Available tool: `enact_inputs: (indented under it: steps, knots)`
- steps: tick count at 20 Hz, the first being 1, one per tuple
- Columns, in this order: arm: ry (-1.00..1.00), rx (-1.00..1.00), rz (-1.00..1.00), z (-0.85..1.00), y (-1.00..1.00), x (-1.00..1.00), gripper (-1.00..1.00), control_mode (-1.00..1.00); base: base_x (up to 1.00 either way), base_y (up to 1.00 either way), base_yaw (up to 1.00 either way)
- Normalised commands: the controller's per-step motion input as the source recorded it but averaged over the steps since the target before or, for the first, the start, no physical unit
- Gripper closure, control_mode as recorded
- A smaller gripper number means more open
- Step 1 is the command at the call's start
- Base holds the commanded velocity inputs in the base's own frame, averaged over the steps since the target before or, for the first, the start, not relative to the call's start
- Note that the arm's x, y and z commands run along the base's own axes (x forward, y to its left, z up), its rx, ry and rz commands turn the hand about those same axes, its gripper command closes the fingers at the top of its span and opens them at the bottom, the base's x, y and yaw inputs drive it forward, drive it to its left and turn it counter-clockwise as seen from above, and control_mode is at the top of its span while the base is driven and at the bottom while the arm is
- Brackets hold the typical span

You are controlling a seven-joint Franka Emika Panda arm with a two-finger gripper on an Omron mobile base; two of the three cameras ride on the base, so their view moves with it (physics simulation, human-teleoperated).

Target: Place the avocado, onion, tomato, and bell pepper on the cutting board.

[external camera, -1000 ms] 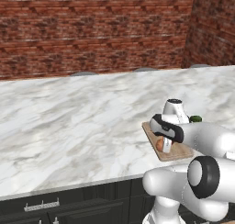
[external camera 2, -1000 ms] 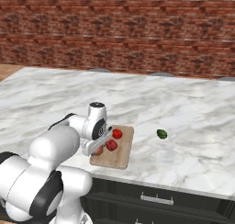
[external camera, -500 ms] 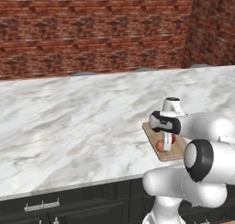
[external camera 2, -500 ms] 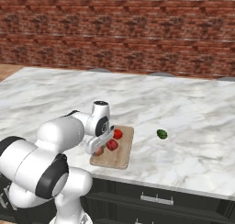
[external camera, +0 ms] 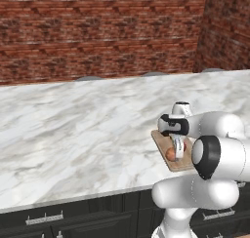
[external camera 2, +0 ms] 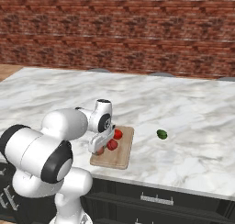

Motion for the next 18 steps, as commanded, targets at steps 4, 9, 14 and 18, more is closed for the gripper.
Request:
enact_inputs:
  steps: [4,9,14,18]
  knots:
    - [0.0,0.0,0.07,-0.2,-0.2,-0.15,-1.0,-1.0,0.0,0.0,0.0]
    - [-0.01,0.0,0.09,-0.03,-0.28,-0.27,-1.0,-1.0,0.0,0.0,0.0]
    - [-0.08,0.0,0.12,0.03,-0.13,-0.29,-1.0,-1.0,0.0,0.0,0.0]
    - [-0.06,0.0,0.13,0.07,0.0,-0.06,-1.0,-1.0,0.0,0.0,0.0]
